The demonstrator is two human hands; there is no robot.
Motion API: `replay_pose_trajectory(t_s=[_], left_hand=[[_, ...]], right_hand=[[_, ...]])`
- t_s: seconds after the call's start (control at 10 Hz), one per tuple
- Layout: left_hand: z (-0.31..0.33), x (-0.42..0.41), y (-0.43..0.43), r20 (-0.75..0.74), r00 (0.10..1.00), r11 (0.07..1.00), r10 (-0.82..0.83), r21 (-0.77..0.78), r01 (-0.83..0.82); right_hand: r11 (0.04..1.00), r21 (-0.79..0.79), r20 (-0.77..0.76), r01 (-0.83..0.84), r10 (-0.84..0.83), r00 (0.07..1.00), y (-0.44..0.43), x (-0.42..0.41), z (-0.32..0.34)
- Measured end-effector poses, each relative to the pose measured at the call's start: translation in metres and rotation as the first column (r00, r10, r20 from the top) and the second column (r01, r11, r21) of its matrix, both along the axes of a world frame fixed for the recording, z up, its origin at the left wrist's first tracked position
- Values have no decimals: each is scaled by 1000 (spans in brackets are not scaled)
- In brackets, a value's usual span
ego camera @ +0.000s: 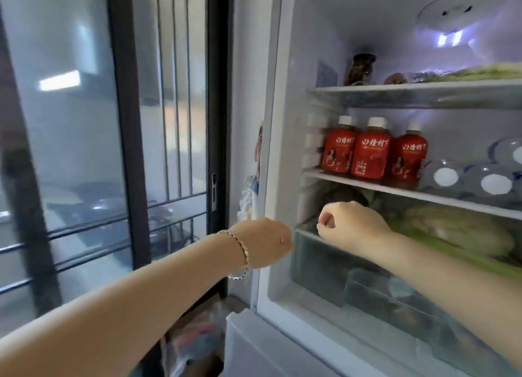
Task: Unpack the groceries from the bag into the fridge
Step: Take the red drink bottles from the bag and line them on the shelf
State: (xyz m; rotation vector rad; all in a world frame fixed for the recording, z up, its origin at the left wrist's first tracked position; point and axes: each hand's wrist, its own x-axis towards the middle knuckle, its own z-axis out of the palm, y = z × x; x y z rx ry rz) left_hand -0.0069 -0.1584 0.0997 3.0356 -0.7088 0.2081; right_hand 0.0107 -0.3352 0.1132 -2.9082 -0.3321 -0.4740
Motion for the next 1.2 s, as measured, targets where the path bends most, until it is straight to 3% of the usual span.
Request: replay_pose_trajectory(t_s=[0.1, 0.2, 0.3, 0.4, 0.5, 0.7, 0.8, 1.0, 1.1, 1.2], left_hand=[[-40, -60, 46, -200, 951, 972, 235, 44, -231], [-83, -127, 102, -275, 828, 870, 489, 94, -483], [-131, -218, 165, -286, 693, 746, 662, 344, -571], [-162, -307, 213, -344, 494, 596, 799, 333, -731], [-188, -420, 252, -371, 236, 352, 898, 286, -891], [-211, -671, 285, -412, -157, -58, 898, 244, -968], [-217, -803, 282, -438, -317, -243, 841, 219, -945], [-216, -1036, 245, -445, -586, -526, 677, 263, -809], [-209, -1128, 224, -448, -684, -648, 576, 260, -716], [-208, -1205, 208, -447, -761, -753, 470, 247, -610]], right_hand=[[982, -104, -268, -159, 126, 955, 47, -20, -38], [941, -129, -465, -312, 220, 857, 109, -53, -79], [865, -147, -555, -480, 329, 764, 172, -106, -114], [721, -176, -615, -670, 452, 647, 235, -177, -142], [543, -205, -624, -814, 568, 536, 298, -261, -163], [62, -293, -666, -954, 702, 251, 418, -475, -206], [-125, -253, -740, -959, 664, 108, 463, -601, -219], [-393, -191, -803, -900, 589, -87, 505, -850, -213], [-518, -150, -798, -842, 566, -207, 506, -953, -200], [-635, -201, -788, -746, 558, -262, 512, -1036, -206]])
